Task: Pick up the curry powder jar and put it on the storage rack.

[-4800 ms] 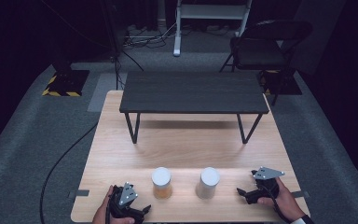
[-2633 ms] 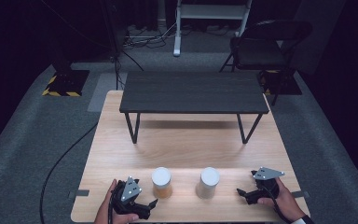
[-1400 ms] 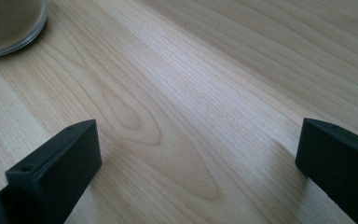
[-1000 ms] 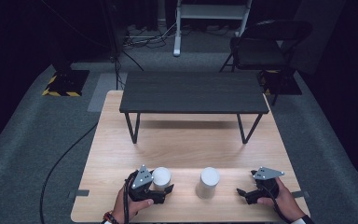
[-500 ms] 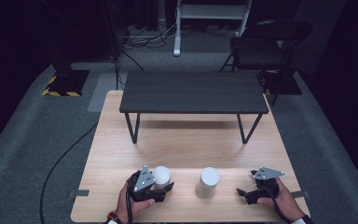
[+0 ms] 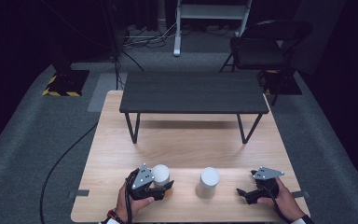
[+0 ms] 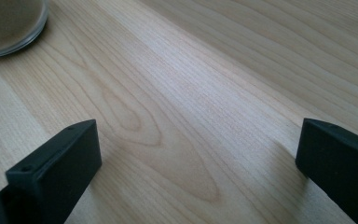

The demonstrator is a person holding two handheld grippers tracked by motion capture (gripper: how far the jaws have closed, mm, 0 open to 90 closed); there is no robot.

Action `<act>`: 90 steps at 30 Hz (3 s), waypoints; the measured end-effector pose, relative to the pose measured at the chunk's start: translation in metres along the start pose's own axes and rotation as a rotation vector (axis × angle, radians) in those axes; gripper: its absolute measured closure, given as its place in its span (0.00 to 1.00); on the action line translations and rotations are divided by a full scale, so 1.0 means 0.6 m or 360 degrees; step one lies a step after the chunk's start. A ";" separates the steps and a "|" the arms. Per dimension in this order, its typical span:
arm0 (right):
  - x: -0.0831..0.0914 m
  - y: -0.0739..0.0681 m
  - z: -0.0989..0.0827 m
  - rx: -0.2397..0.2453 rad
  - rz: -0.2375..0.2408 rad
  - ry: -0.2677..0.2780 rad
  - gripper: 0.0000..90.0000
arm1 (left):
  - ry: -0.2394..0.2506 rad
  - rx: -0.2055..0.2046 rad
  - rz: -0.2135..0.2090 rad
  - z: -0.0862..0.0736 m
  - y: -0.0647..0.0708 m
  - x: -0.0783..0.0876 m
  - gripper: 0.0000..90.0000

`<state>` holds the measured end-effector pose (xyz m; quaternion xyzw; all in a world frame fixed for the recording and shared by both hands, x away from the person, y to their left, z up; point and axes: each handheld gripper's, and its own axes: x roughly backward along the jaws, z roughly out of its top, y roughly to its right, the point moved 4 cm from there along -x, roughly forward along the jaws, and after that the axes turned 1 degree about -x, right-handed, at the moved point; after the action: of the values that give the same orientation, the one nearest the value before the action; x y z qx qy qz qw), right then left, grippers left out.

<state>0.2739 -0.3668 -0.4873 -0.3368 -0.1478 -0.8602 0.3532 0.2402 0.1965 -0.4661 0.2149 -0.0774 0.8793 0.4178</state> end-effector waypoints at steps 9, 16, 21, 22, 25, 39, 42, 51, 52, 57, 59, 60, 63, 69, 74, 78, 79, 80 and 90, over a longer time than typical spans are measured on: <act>0.000 0.000 0.000 0.0000 0.0000 0.0000 0.00 | -0.0020 0.0013 0.0000 0.008 -0.002 0.000 0.39; 0.000 0.000 0.000 0.0002 0.0002 0.0000 0.00 | -0.0012 0.0002 0.0006 0.019 -0.003 0.001 0.39; 0.000 0.000 0.000 0.0002 0.0002 0.0000 0.00 | -0.0014 -0.0028 0.0003 0.038 -0.006 0.007 0.39; 0.000 0.001 0.000 0.0002 0.0002 0.0000 0.00 | -0.0012 -0.0030 0.0005 0.042 -0.006 0.008 0.39; 0.000 0.001 0.000 0.0002 0.0002 0.0000 0.00 | 0.0001 -0.0038 0.0011 0.053 -0.008 0.013 0.39; 0.000 0.000 0.000 0.0002 0.0002 0.0000 0.00 | 0.0052 -0.0115 0.0027 0.110 -0.013 0.025 0.39; 0.000 0.001 0.000 0.0002 0.0002 0.0000 0.00 | 0.0057 -0.0114 0.0020 0.118 -0.017 0.022 0.39; 0.000 0.000 0.000 0.0002 0.0002 0.0000 0.00 | 0.0107 -0.0124 0.0000 0.143 -0.022 0.018 0.39; 0.000 0.000 0.000 0.0002 0.0002 0.0000 0.00 | 0.0114 -0.0122 0.0000 0.146 -0.021 0.017 0.39; 0.000 0.000 0.000 0.0002 0.0002 0.0000 0.00 | 0.0137 -0.0132 -0.0003 0.160 -0.021 0.013 0.39; 0.000 0.000 0.000 0.0002 0.0002 0.0000 0.00 | 0.0151 -0.0125 -0.0002 0.165 -0.022 0.011 0.39; 0.000 0.000 0.000 0.0002 0.0002 0.0000 0.00 | 0.0157 -0.0127 -0.0004 0.167 -0.022 0.011 0.39; 0.000 0.000 0.000 0.0002 0.0002 0.0000 0.00 | 0.0179 -0.0134 0.0008 0.179 -0.021 0.009 0.39; 0.000 0.000 0.000 0.0002 0.0002 0.0000 0.00 | 0.0198 -0.0144 0.0012 0.196 -0.025 0.009 0.39; 0.000 0.000 0.000 0.0002 0.0002 0.0000 0.00 | 0.0201 -0.0141 0.0014 0.218 -0.032 0.006 0.39; 0.000 0.000 0.000 0.0002 0.0002 0.0000 0.00 | 0.0216 -0.0142 0.0026 0.230 -0.037 0.005 0.39; 0.000 0.000 0.000 0.0002 0.0002 0.0000 0.00 | 0.0219 -0.0145 0.0028 0.234 -0.038 0.005 0.39; 0.000 0.000 0.000 0.0002 0.0002 0.0000 0.00 | 0.0224 -0.0145 0.0030 0.236 -0.040 0.005 0.39; 0.000 0.000 0.000 0.0002 0.0001 0.0000 0.00 | 0.0288 -0.0140 0.0019 0.262 -0.055 0.002 0.39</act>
<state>0.2742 -0.3669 -0.4873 -0.3366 -0.1482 -0.8599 0.3539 0.3140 0.1691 -0.3263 0.1157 -0.0791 0.8934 0.4269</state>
